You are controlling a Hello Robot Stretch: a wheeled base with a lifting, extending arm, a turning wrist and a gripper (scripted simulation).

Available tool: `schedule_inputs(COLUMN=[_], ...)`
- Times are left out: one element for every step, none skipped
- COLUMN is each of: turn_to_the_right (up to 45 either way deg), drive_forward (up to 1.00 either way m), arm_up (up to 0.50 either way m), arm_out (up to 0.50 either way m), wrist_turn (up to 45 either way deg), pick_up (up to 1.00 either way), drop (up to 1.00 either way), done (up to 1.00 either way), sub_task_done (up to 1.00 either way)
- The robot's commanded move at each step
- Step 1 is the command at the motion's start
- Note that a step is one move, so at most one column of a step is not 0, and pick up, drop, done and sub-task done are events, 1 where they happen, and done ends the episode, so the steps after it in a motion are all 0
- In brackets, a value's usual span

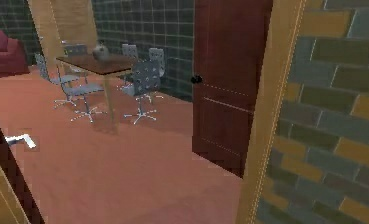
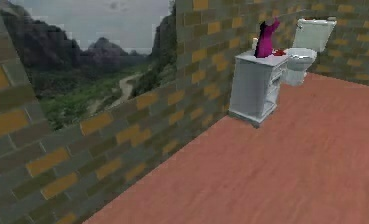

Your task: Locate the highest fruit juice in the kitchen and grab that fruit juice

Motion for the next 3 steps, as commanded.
schedule_inputs(turn_to_the_right=[45.0, 15.0, 0.0], drive_forward=[0.00, 0.00, 0.45], arm_up=[0.00, 0.00, 0.00], arm_out=[0.00, 0.00, 0.00], wrist_turn=[0.0, 0.0, 0.0], pick_up=[0.00, 0.00, 0.00], drop=[0.00, 0.00, 0.00], done=[0.00, 0.00, 0.00], sub_task_done=[0.00, 0.00, 0.00])
